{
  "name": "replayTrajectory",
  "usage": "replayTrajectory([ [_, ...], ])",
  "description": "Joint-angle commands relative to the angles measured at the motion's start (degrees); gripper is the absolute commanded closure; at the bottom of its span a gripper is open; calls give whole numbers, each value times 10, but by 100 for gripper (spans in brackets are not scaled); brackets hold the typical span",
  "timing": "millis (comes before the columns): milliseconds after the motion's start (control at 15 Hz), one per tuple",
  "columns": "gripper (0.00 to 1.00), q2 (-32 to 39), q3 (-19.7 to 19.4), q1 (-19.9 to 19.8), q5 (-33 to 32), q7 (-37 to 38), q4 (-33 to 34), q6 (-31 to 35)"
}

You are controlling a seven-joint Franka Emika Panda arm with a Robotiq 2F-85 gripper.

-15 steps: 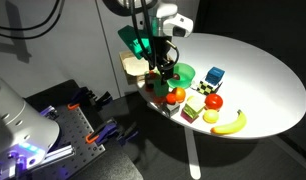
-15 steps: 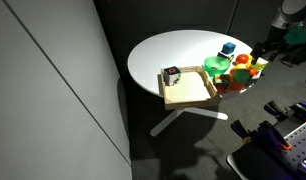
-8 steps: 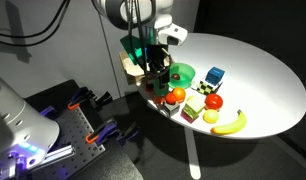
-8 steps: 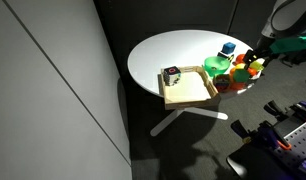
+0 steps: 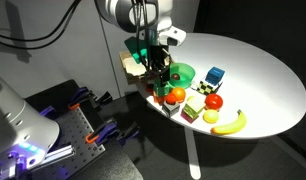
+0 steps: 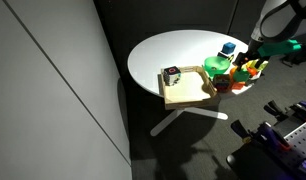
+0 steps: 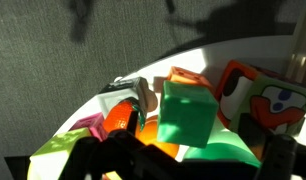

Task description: Put the green block on the wooden tray

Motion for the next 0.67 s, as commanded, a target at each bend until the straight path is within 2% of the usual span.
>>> replayTrajectory([
  [0, 0, 32, -6, 11, -15, 18, 29, 9],
  [600, 0, 78, -14, 21, -9, 8, 52, 17],
])
